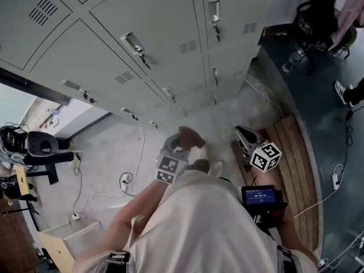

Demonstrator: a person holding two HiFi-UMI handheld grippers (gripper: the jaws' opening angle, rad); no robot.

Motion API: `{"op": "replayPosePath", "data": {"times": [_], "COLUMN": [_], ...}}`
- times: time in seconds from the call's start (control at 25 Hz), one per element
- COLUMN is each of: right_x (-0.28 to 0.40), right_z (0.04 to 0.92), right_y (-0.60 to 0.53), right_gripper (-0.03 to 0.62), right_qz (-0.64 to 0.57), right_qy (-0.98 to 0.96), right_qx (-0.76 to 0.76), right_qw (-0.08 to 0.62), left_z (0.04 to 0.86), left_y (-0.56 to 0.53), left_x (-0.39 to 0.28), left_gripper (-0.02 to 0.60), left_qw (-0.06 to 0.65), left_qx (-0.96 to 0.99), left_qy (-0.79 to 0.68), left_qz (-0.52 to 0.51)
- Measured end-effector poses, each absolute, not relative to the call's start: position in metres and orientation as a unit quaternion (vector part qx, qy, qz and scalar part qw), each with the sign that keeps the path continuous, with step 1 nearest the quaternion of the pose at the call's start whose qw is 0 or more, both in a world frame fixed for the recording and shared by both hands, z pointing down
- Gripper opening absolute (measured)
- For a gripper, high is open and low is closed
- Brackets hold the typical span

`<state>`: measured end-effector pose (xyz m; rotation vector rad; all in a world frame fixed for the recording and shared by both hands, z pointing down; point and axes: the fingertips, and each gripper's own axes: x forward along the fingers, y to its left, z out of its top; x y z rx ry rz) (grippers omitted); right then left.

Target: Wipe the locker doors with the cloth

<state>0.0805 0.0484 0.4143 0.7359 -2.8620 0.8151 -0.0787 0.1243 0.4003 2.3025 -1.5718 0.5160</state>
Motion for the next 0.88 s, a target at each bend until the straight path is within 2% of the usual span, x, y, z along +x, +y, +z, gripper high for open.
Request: {"op": "replayPosePath", "data": {"times": [0.48, 0.88], "right_x": [0.036, -0.008], "right_z": [0.414, 0.409], "right_y": [-0.039, -0.064], "right_gripper": [0.018, 0.018], "right_qz": [0.240, 0.236], "right_qy": [-0.936, -0.942], "right_qx": [0.245, 0.227], "right_qw": [0.078, 0.074], "left_z": [0.439, 0.468], "left_y": [0.031, -0.007], "left_x": [-0.143, -0.289], "left_gripper": [0.072, 0.072], "left_qw": [0.164, 0.204], "left_qx": [0.786, 0.648], "left_qy": [-0.572, -0.705], "left_qz": [0.169, 0.205]}}
